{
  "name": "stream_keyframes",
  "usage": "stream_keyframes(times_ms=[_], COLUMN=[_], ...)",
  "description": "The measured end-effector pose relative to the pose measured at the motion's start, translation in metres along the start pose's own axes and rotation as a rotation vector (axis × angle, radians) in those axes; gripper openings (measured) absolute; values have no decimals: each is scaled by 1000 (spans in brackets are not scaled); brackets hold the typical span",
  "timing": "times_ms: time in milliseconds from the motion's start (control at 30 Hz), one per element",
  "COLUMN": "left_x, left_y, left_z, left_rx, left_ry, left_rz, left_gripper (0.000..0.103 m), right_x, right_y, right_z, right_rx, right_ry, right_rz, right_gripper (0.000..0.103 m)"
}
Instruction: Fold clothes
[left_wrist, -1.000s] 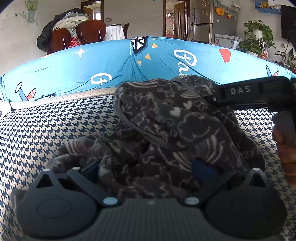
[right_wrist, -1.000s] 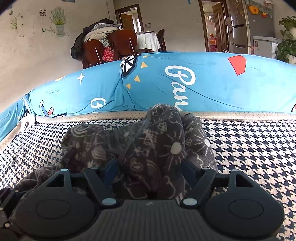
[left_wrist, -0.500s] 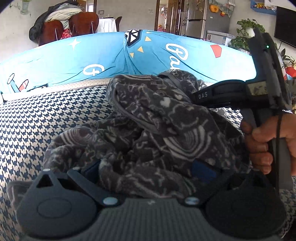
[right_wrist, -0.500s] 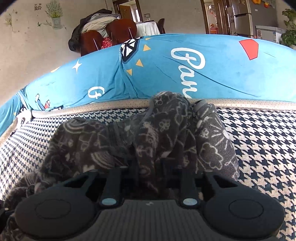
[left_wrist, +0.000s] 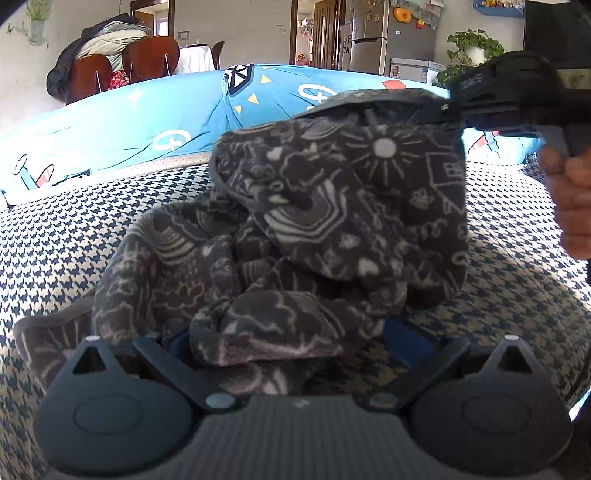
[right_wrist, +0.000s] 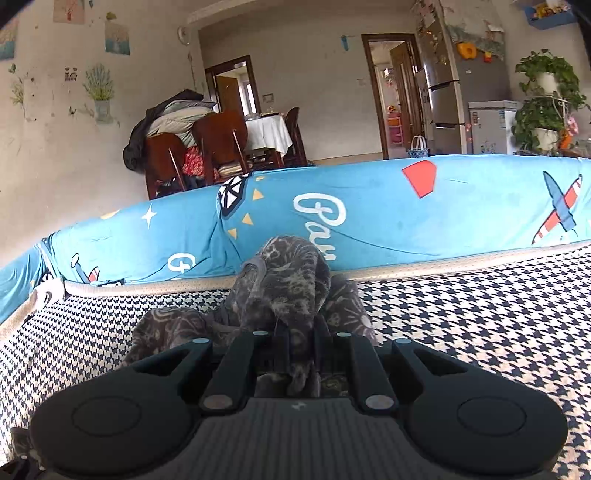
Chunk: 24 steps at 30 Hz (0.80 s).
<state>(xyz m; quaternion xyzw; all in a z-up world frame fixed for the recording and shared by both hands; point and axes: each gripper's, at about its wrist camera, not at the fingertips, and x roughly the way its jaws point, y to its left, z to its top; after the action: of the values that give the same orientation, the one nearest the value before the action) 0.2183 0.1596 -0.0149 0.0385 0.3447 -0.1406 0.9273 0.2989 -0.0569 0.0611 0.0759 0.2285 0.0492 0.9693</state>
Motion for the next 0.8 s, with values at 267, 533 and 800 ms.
stream_keyframes(times_ms=[267, 533, 800], left_x=[-6, -18, -27], left_y=[-4, -7, -9], left_z=[-11, -27, -35], left_rx=[6, 10, 22], left_ry=[11, 26, 25], left_rz=[22, 46, 44], left_gripper=[103, 103, 103], right_x=[-61, -99, -122], right_y=[-25, -33, -38], right_z=[-23, -63, -75], right_rx=[105, 122, 122], right_ry=[-7, 73, 35], right_rz=[-60, -179, -267], right_gripper=[14, 14, 26])
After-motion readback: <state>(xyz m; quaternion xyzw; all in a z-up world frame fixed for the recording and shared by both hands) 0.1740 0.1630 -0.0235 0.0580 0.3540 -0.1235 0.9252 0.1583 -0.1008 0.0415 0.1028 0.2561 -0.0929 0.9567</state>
